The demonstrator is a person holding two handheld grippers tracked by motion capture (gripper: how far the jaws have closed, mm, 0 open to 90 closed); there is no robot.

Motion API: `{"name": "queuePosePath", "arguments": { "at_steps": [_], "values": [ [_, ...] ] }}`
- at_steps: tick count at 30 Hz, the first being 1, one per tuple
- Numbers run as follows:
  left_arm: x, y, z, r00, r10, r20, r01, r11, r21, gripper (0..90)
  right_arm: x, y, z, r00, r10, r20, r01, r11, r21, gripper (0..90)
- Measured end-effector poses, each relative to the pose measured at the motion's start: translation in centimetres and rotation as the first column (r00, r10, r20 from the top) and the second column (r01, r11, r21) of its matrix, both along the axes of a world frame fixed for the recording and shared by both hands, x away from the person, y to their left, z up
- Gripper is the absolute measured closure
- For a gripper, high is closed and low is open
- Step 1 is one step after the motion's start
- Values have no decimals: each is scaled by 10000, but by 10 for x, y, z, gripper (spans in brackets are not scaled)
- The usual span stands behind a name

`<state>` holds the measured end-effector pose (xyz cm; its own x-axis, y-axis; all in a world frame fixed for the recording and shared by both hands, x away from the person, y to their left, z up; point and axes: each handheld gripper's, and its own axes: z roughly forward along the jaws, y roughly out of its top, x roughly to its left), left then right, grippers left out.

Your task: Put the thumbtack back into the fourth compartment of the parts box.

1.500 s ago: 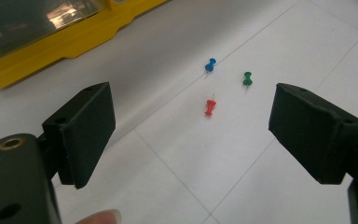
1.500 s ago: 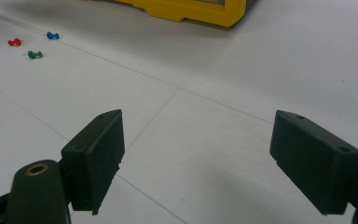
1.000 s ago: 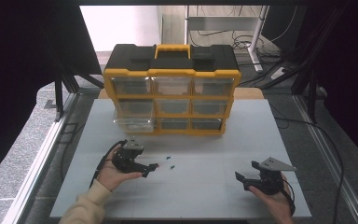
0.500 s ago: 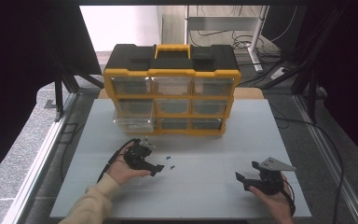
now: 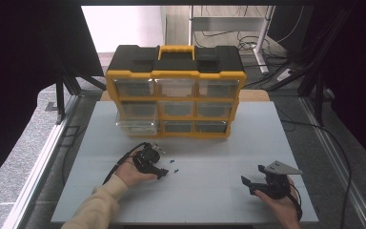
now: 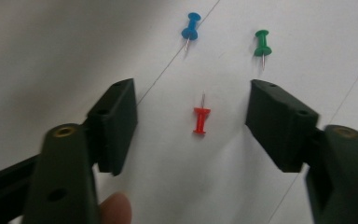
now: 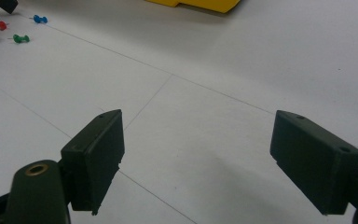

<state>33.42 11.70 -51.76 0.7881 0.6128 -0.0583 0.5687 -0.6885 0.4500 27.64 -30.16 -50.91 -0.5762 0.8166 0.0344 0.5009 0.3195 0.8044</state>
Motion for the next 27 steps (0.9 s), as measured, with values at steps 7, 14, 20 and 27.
{"name": "queuePosePath", "arguments": {
  "at_steps": [7, 14, 20, 27],
  "values": [
    [0, -1, 0, 10000, -55, 76, 54, 9999, 163, 493, 0, 0, 0, 10000, -2, -1, 2, 10000, -13, 179],
    [-2, -4, 2, 9997, -261, -18, 261, 9994, 218, 688, 0, 0, 0, 10000, -17, -25, 17, 10000, -30, 179],
    [-4, -5, 2, 9994, -360, -8, 360, 9991, 212, 826, 0, 1, 0, 10000, -29, -29, 29, 10000, -70, 180],
    [-5, -2, 2, 9995, -311, -14, 311, 9995, 42, 831, 0, 0, 0, 10000, -59, -27, 59, 9999, -92, 180]
  ]
}}
